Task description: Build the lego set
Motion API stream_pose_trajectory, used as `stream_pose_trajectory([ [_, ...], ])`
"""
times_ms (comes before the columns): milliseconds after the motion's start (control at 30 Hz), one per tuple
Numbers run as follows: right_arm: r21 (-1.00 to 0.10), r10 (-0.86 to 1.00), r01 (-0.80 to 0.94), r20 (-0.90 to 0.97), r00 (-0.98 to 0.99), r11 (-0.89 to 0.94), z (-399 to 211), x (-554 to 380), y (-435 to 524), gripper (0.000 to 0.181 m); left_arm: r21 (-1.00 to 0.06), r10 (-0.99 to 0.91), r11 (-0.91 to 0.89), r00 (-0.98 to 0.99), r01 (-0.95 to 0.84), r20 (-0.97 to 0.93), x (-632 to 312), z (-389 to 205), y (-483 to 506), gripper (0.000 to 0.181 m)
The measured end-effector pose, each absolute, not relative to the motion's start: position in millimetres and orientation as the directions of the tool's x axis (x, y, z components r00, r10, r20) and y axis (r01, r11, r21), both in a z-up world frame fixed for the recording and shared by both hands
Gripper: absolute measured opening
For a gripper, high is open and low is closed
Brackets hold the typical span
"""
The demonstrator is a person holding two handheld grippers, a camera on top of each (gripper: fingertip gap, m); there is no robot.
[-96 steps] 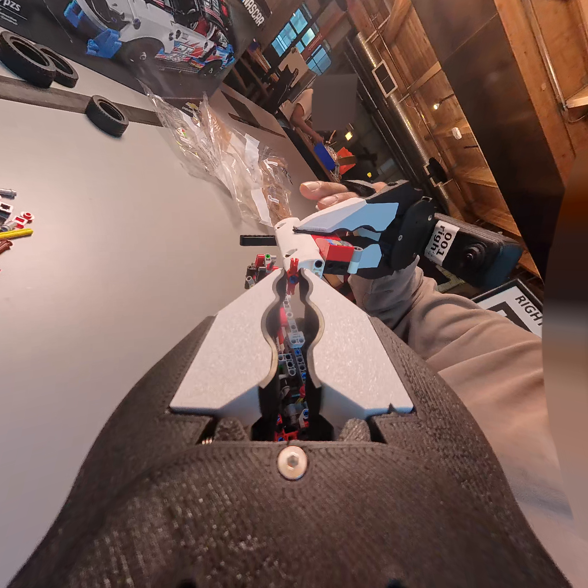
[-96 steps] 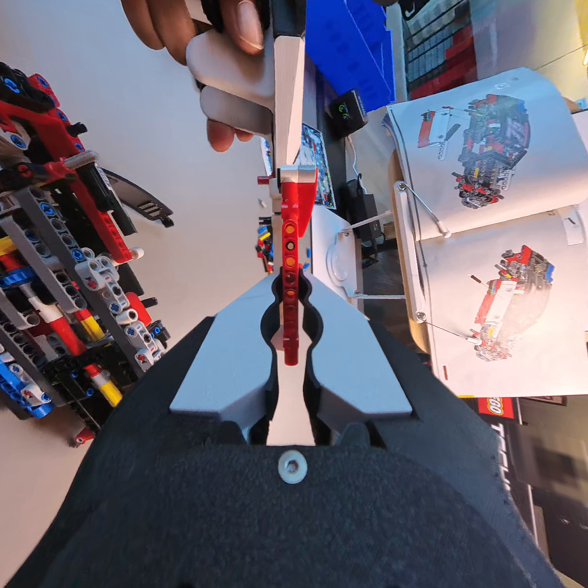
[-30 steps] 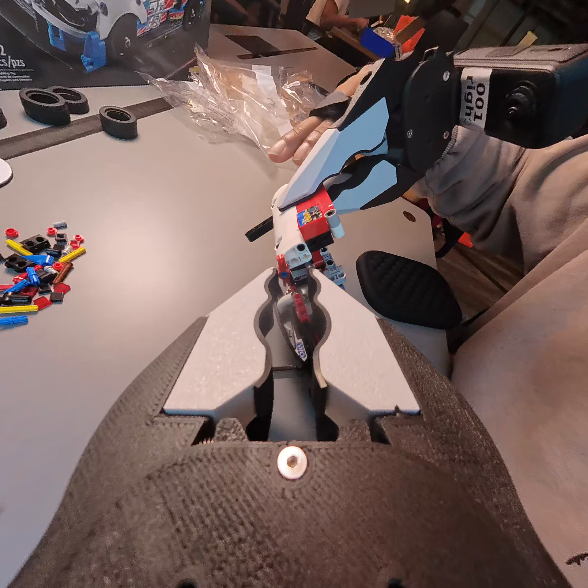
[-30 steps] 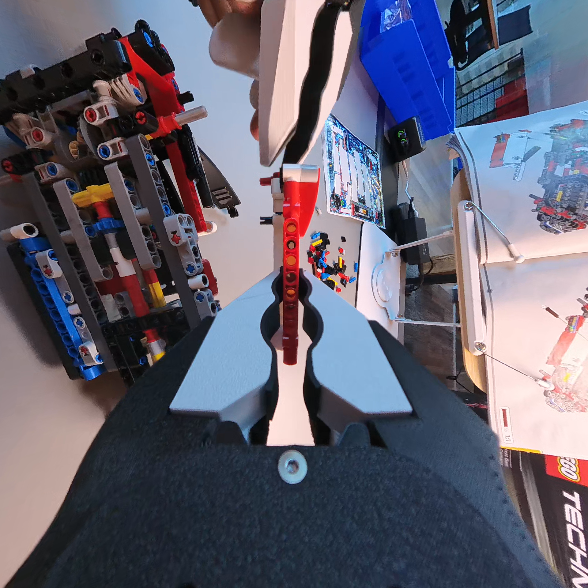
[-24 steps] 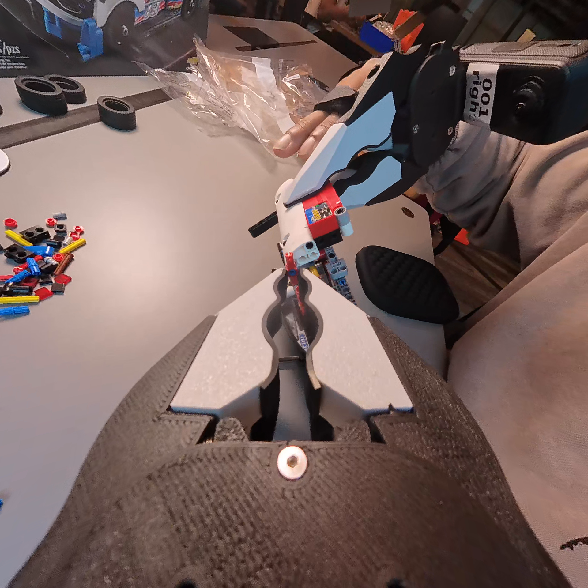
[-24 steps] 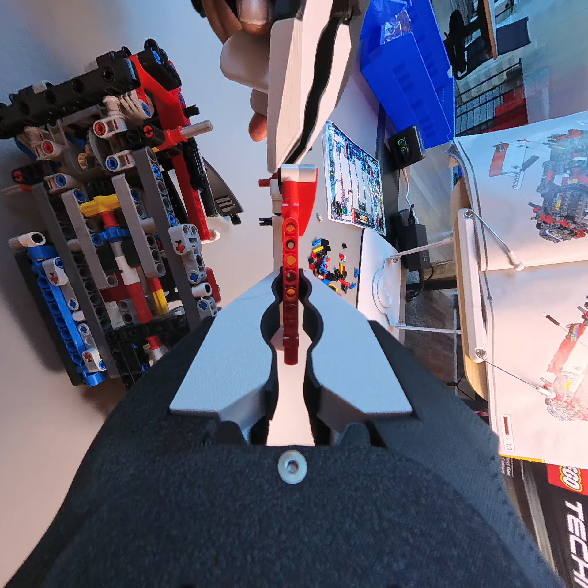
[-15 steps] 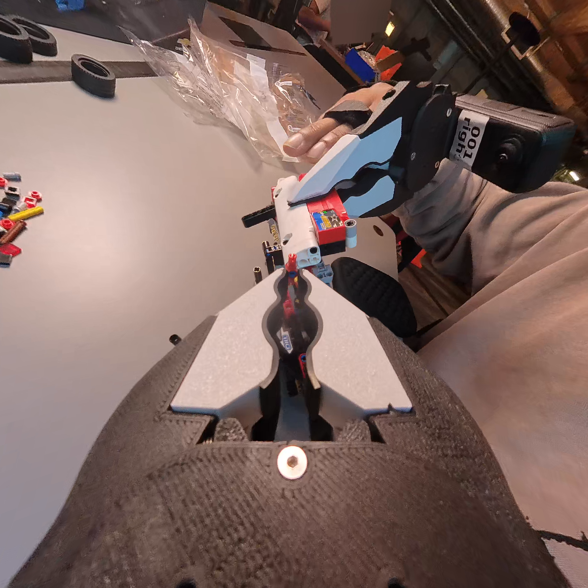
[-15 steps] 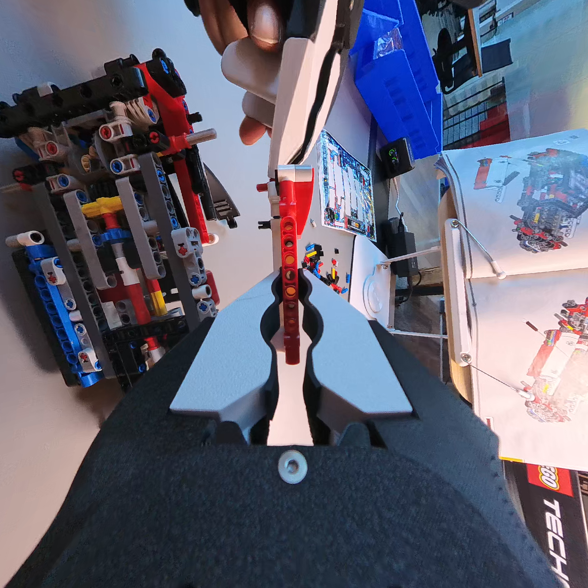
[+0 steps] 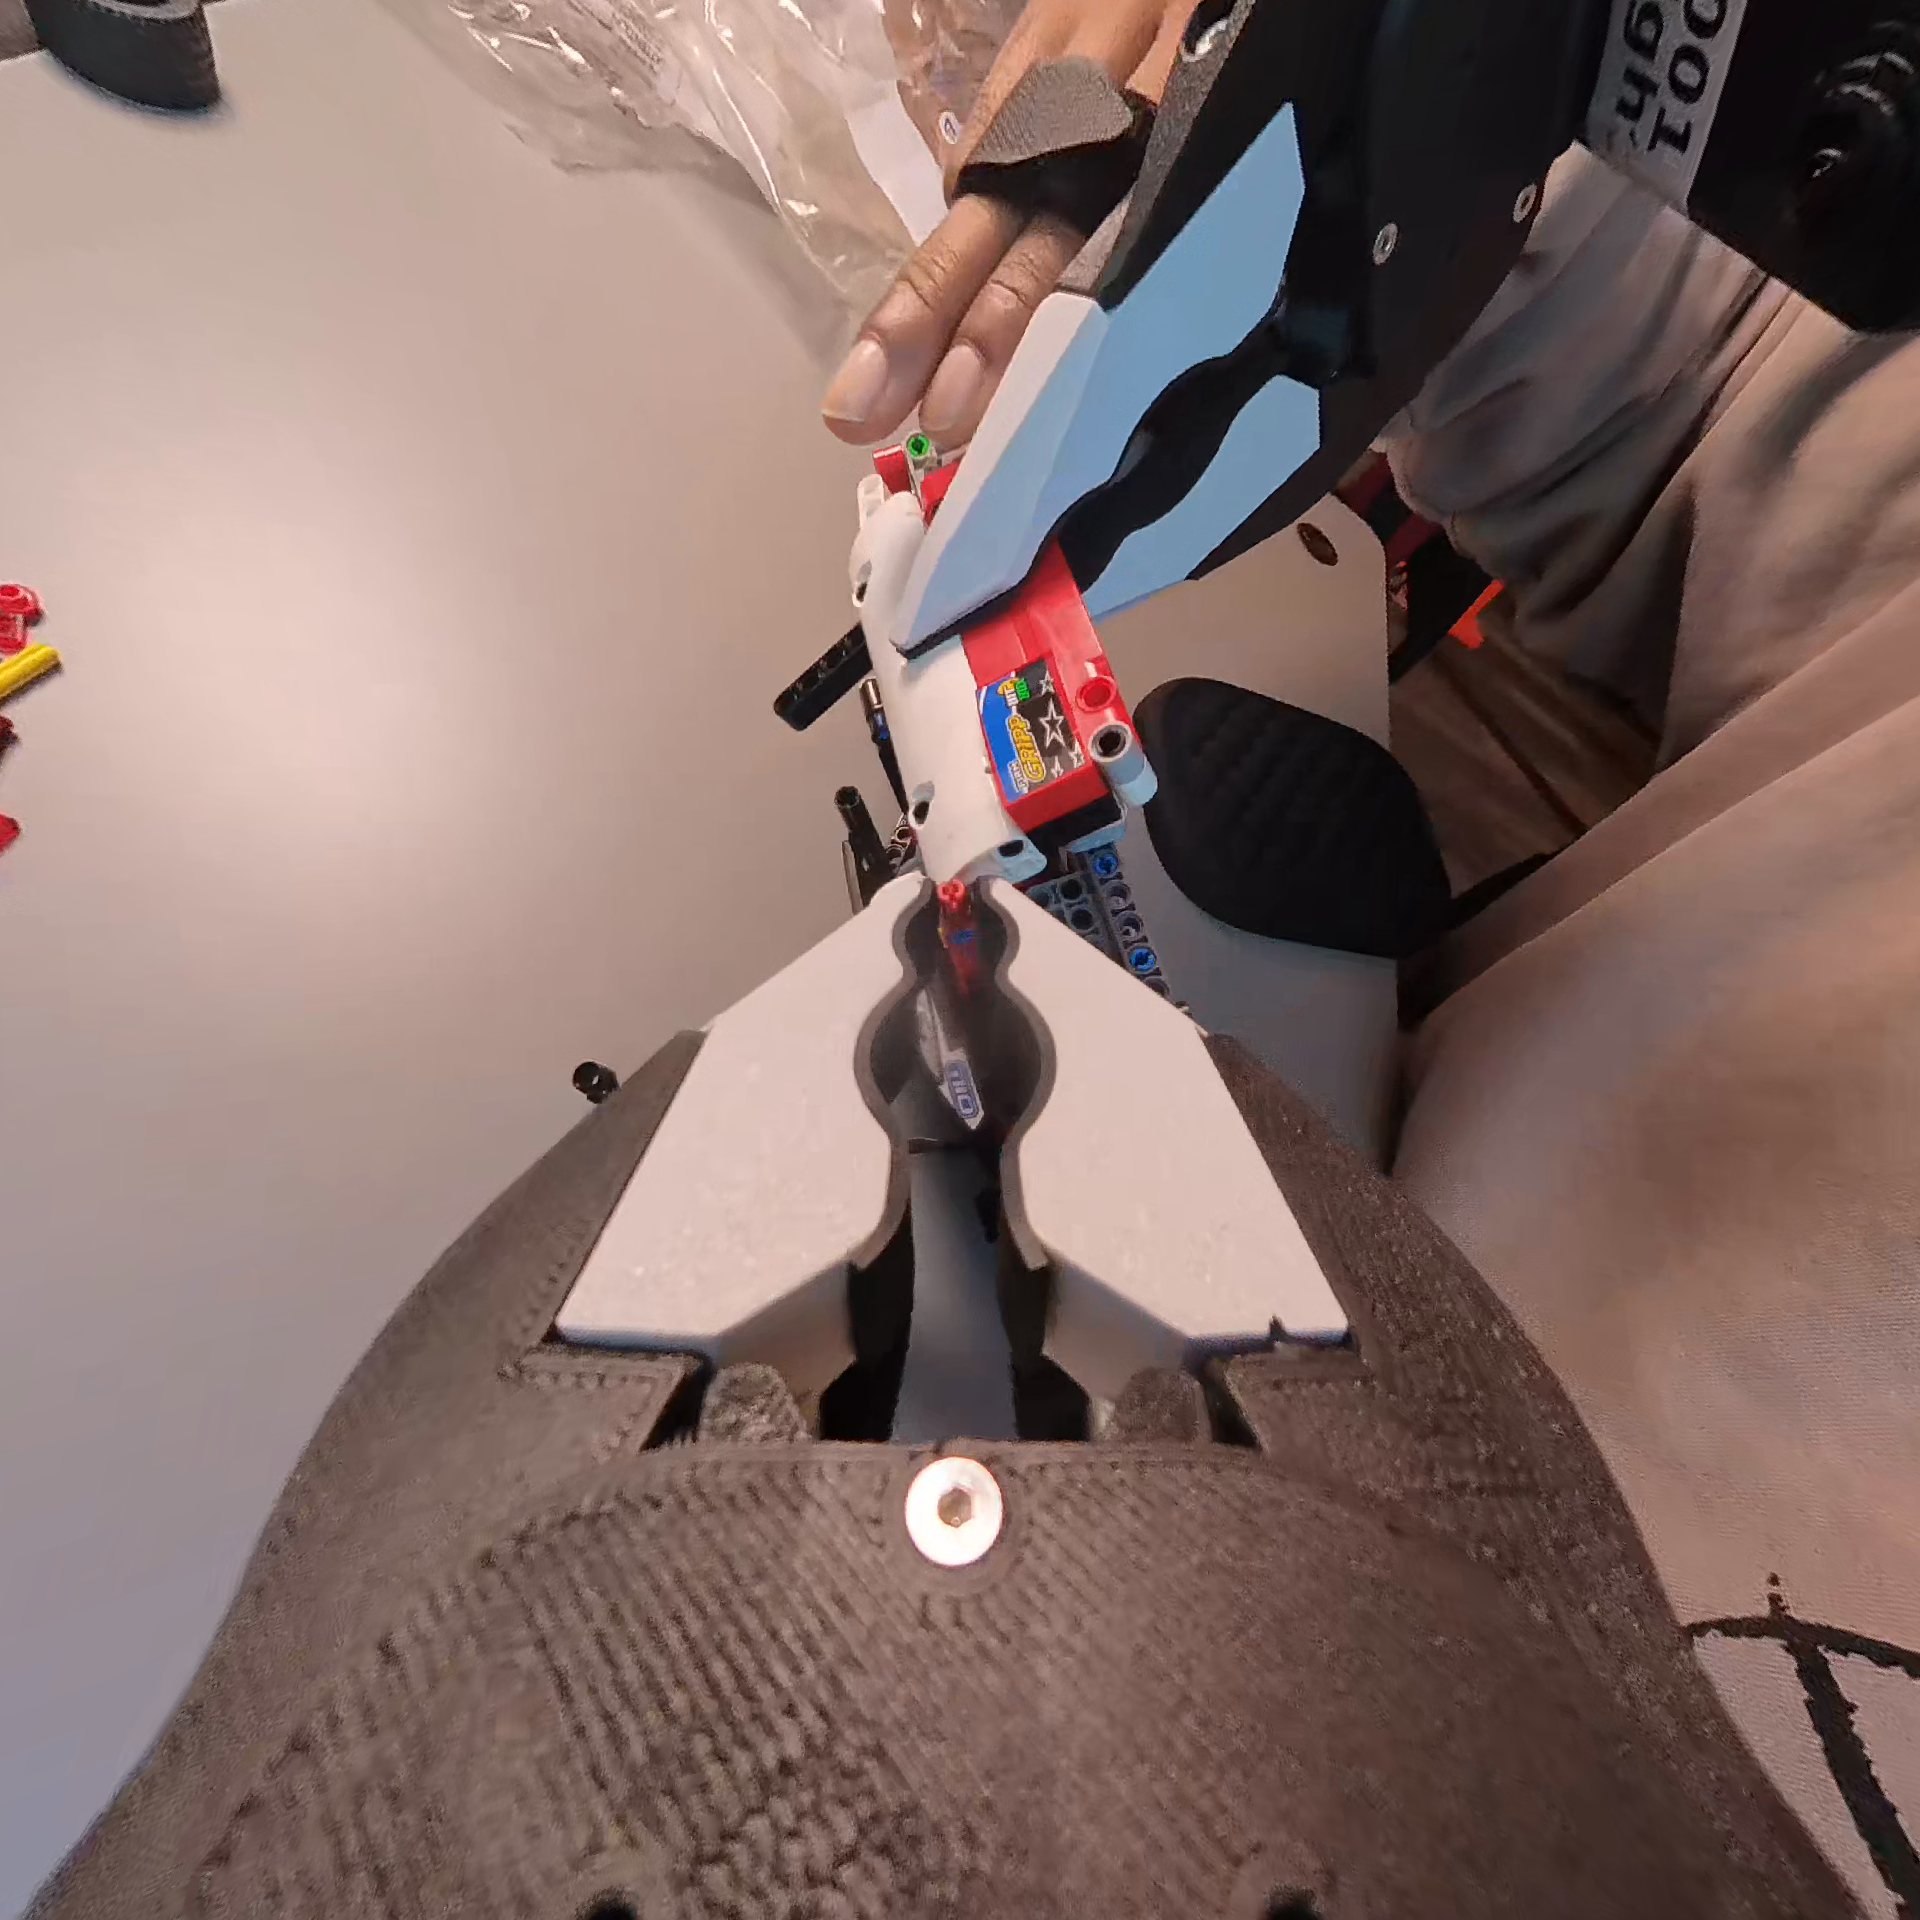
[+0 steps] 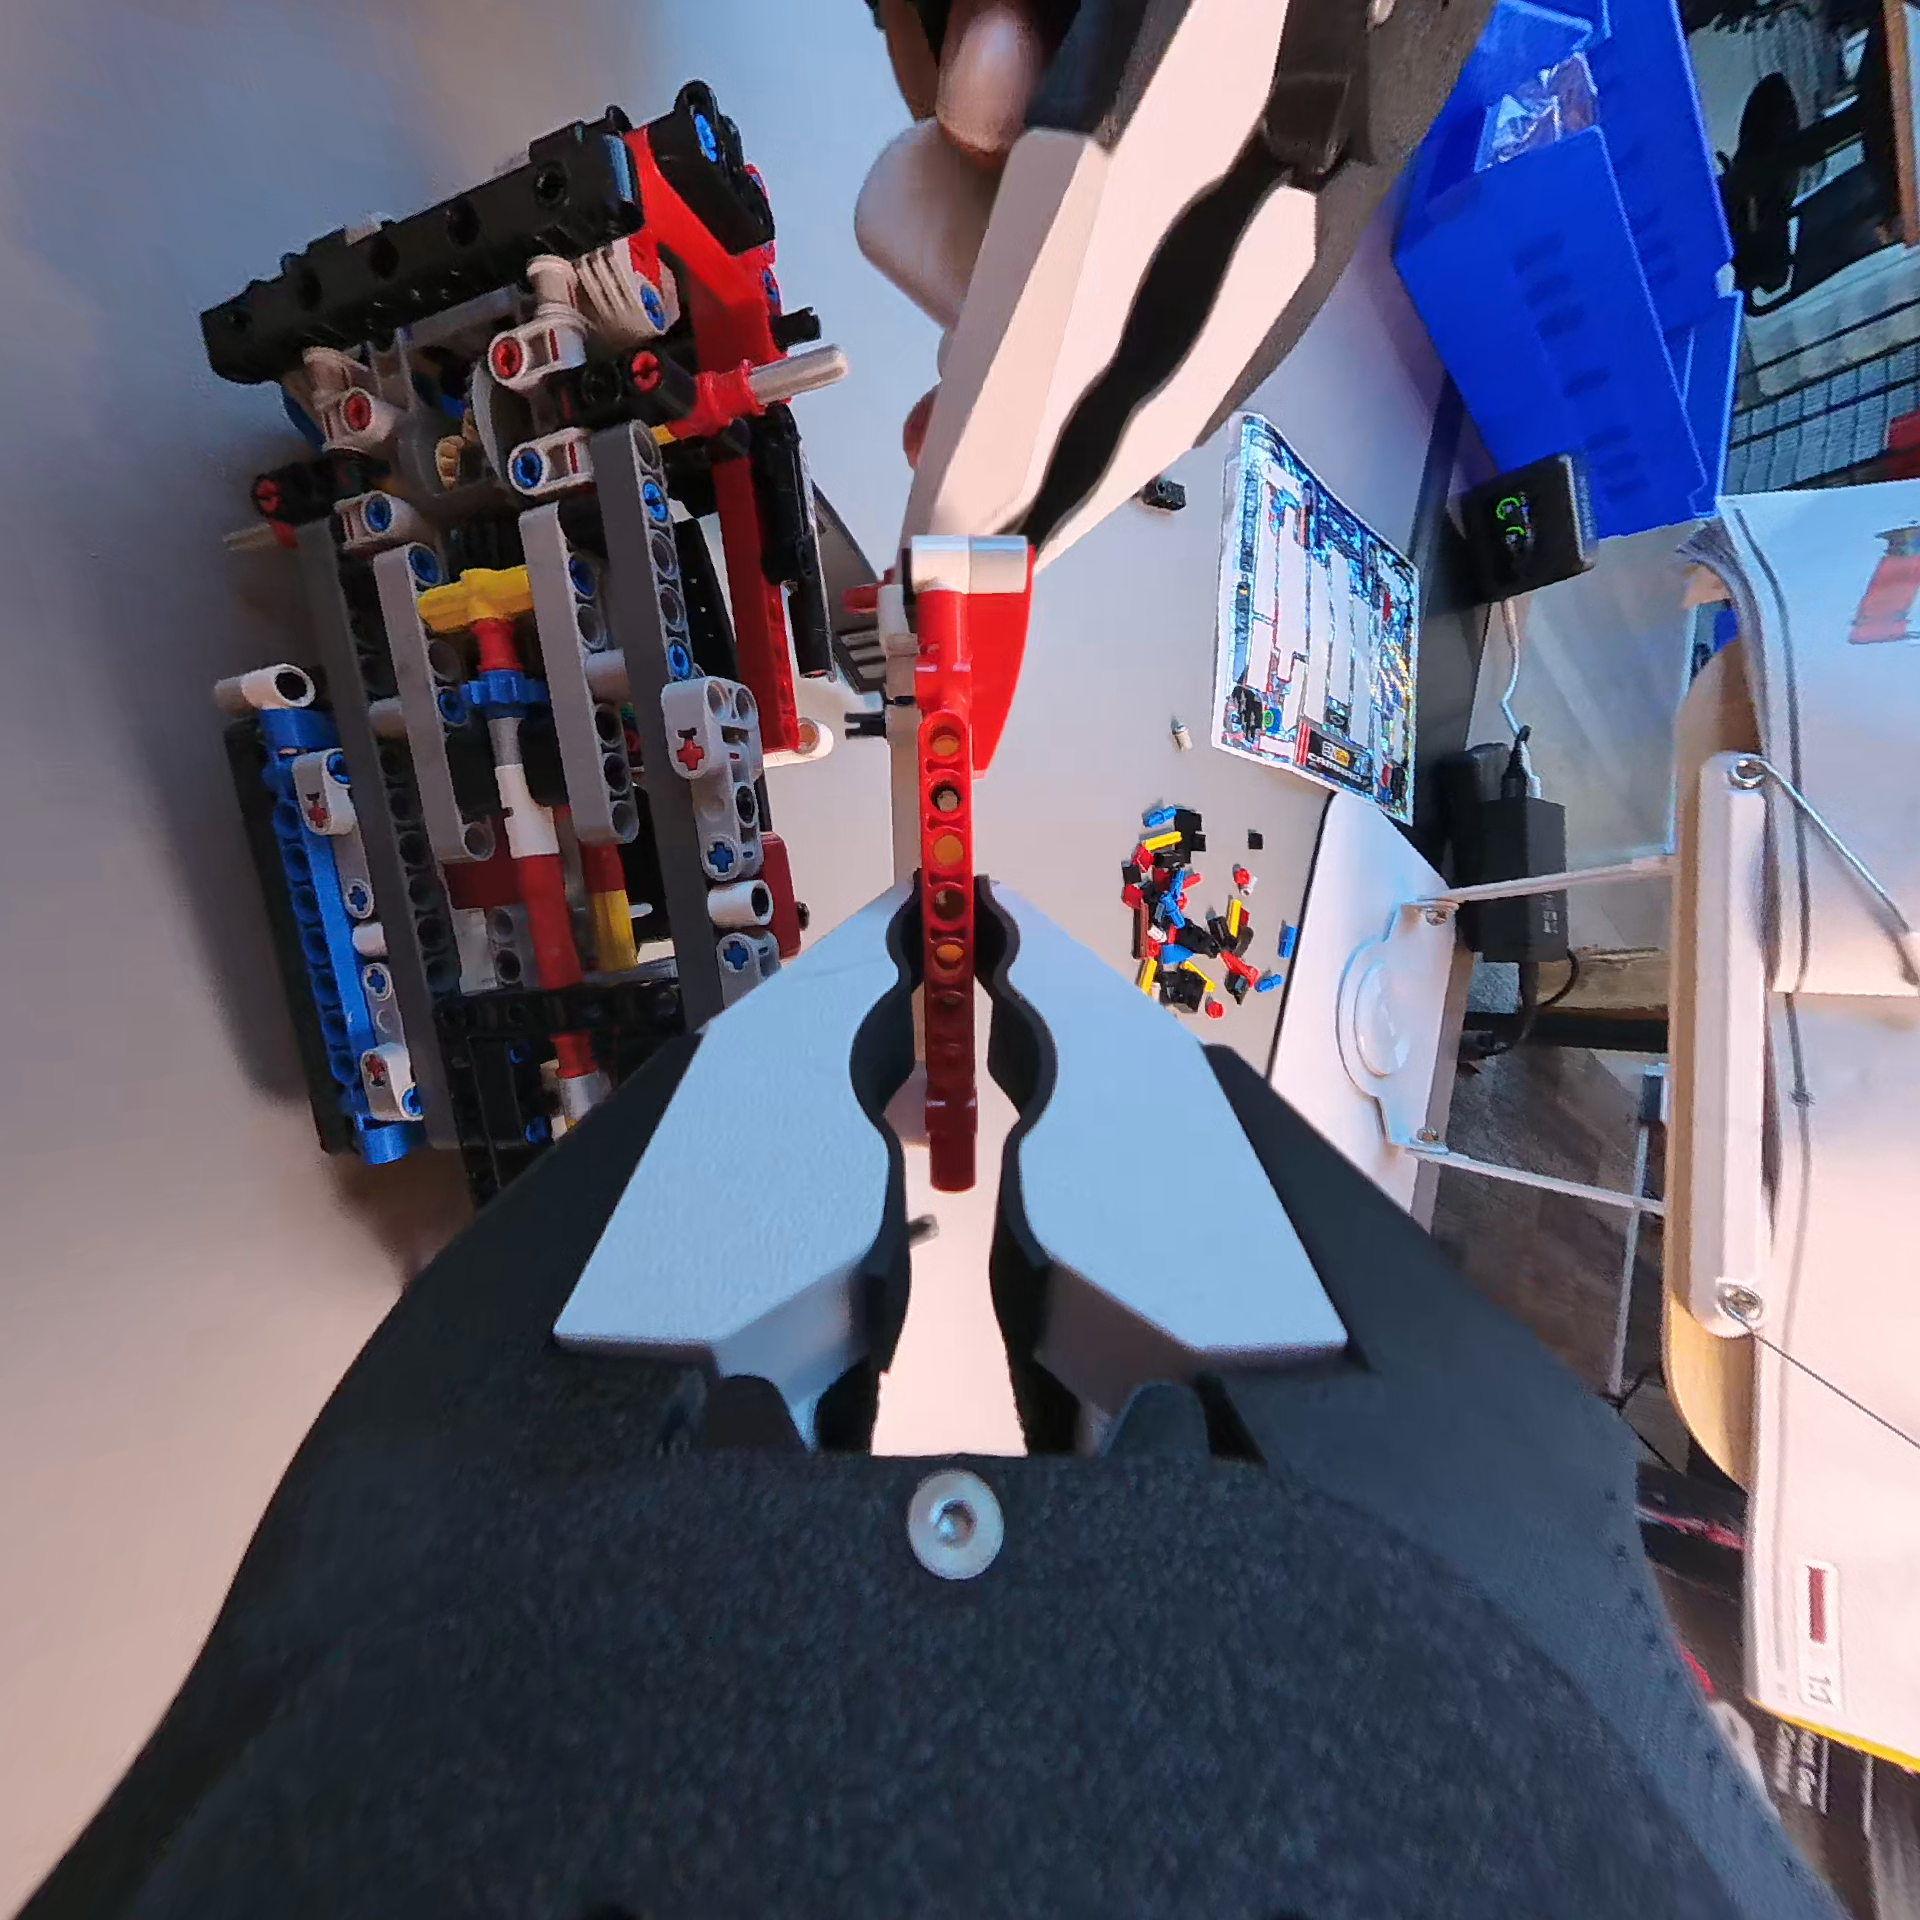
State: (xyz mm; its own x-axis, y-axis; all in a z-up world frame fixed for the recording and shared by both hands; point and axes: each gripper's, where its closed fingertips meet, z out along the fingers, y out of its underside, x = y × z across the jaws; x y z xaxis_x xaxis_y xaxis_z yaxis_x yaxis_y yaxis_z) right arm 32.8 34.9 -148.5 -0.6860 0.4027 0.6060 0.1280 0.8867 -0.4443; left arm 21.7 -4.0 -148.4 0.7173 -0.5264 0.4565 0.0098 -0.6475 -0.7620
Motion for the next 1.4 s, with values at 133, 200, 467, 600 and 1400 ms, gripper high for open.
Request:
stream_pose_trajectory([
  [133, -0.433, 0.379, 0.114, 0.597, -0.707, 0.894, -156, 33, 35, 0.004, -0.719, -0.49, -0.693, 0.703, 0.045, 0.515, 23, -156, -4, 0.003],
  [200, -0.433, 0.373, 0.108, 0.595, -0.712, 0.895, -159, 33, 35, 0.004, -0.682, -0.453, -0.725, 0.68, 0.095, 0.576, 24, -159, -5, 0.003],
  [467, -0.44, 0.366, 0.078, 0.62, -0.694, 0.895, -161, 30, 34, 0.004, -0.615, -0.381, -0.763, 0.63, 0.199, 0.677, 22, -160, -7, 0.003],
  [600, -0.416, 0.34, 0.069, 0.624, -0.704, 0.907, -162, 31, 32, 0.004, -0.598, -0.368, -0.776, 0.625, 0.202, 0.689, 24, -162, -9, 0.003],
  [1400, -0.361, 0.268, 0.075, 0.522, -0.81, 0.929, -163, 40, 23, 0.008, -0.622, -0.409, -0.769, 0.636, 0.146, 0.654, 28, -163, -9, 0.003],
])
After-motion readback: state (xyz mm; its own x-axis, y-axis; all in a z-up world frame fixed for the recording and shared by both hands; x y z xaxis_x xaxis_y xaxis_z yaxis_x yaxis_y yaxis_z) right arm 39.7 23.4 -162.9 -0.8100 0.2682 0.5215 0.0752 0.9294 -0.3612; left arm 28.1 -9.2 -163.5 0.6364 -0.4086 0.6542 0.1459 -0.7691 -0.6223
